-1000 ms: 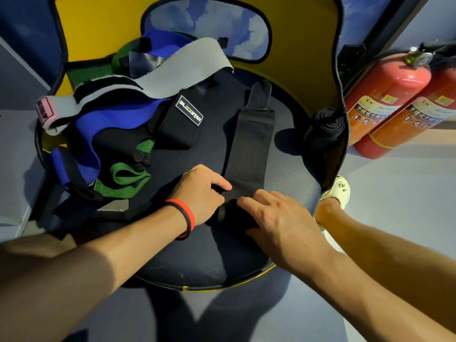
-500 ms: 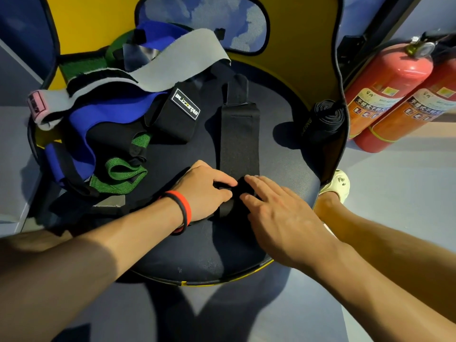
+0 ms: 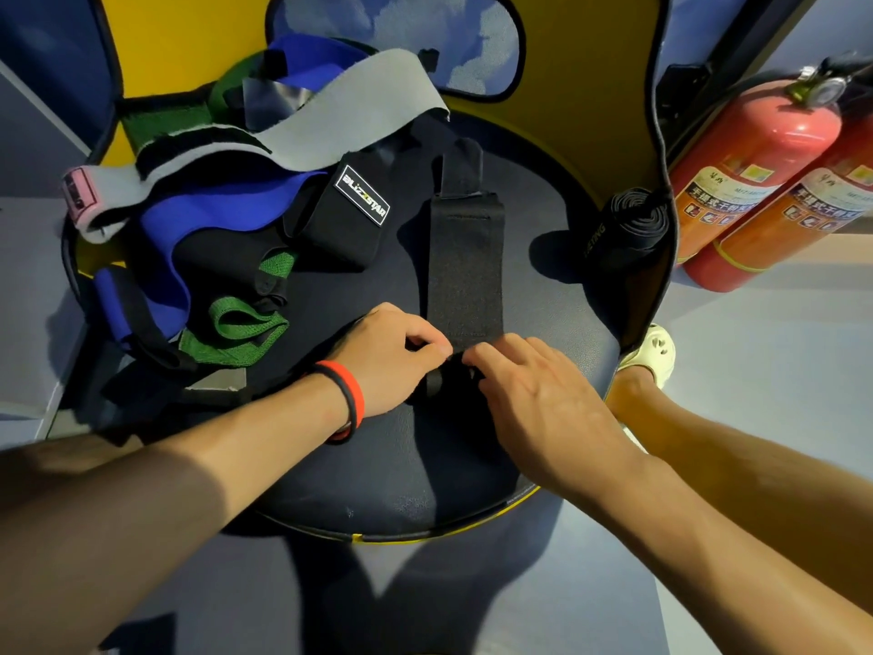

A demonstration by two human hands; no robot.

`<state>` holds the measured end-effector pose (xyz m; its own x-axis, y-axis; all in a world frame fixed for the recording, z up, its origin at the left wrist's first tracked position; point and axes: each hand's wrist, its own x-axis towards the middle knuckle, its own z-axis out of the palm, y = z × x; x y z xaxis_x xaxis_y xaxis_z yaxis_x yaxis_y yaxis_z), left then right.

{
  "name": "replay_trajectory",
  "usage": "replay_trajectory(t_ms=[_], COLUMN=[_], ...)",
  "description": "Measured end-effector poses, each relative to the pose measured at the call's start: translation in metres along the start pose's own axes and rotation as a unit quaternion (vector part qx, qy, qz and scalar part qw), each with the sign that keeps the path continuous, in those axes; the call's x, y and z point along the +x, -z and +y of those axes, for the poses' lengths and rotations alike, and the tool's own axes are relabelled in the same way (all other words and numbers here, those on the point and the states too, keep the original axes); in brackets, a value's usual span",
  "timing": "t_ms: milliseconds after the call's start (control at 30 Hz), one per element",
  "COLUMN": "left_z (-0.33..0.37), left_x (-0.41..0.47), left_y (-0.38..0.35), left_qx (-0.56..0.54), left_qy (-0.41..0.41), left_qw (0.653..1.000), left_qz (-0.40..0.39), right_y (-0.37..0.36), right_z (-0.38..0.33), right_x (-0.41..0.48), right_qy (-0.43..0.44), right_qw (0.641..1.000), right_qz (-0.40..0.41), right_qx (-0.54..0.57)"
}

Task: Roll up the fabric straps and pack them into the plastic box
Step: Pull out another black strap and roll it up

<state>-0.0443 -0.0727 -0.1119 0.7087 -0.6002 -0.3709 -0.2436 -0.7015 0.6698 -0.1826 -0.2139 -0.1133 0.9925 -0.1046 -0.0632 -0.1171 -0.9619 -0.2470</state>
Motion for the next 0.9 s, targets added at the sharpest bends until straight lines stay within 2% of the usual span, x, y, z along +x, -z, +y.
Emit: replay_trajectory(t_ms=[133,267,400,533,700,900], left_z=[-0.001,-0.002,-0.004,-0.006,-0.006,-0.005], left_x=[-0.003,-0.003,-0.004,-0.001,0.006,0.009], left_y=[0.002,0.002,-0.001,-0.002,-0.006,-0.006], left_qx=[-0.019,-0.015,-0.016,-0.037,-0.091,-0.065], left_qy=[0.009,0.010,0.015,0.015,0.005,-0.007], left_qw=[0.999,1.000,1.000,0.999,0.992,0.990], left_qz=[-0.025,-0.007,-0.003,0.031,0.082,0.128], right_y=[-0.002,0.000,0.006,0.008,0.005,0.005], right_z=[0.000,0.002,0.005,0.015,0.023,0.024], right_x=[0.005,0.011,0.007,0.002,0.014,0.014], right_qy=[-0.031,-0.049,-0.035,-0.026,-0.037,-0.039], right_qw=[0.999,0.996,0.996,0.995,0.995,0.996], right_qz=[0.019,0.048,0.029,-0.038,-0.003,0.013], right_qx=[0.021,0.052,0.072,0.090,0.093,0.080])
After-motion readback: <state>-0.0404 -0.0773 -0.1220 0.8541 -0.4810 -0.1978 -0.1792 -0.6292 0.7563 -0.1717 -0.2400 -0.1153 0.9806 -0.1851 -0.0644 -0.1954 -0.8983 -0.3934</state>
